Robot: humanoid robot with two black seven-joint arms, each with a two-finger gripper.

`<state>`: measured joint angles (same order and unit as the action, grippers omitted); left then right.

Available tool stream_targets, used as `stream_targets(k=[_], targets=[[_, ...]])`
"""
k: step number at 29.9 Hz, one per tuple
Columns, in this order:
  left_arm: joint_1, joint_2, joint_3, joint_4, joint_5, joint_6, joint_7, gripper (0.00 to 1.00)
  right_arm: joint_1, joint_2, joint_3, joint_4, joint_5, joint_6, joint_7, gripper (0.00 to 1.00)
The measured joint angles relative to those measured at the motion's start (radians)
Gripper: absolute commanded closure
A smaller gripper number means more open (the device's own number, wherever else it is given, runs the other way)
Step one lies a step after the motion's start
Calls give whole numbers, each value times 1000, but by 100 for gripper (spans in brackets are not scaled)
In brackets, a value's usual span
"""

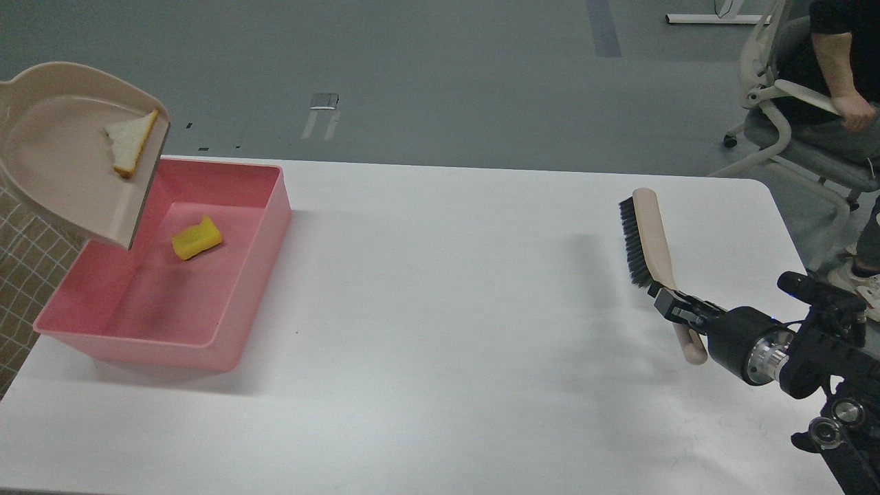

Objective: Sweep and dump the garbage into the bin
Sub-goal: 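Tilt the dustpan with the left gripper to dump contents into the bin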

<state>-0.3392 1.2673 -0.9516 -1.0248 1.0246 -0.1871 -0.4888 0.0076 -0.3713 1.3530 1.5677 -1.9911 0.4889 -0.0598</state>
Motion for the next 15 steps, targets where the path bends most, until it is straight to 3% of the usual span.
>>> stream_targets(k=[15], targets=[[2,-5,-6,11,-11,17,0,84,0,-1,0,0,0,0,0,86]])
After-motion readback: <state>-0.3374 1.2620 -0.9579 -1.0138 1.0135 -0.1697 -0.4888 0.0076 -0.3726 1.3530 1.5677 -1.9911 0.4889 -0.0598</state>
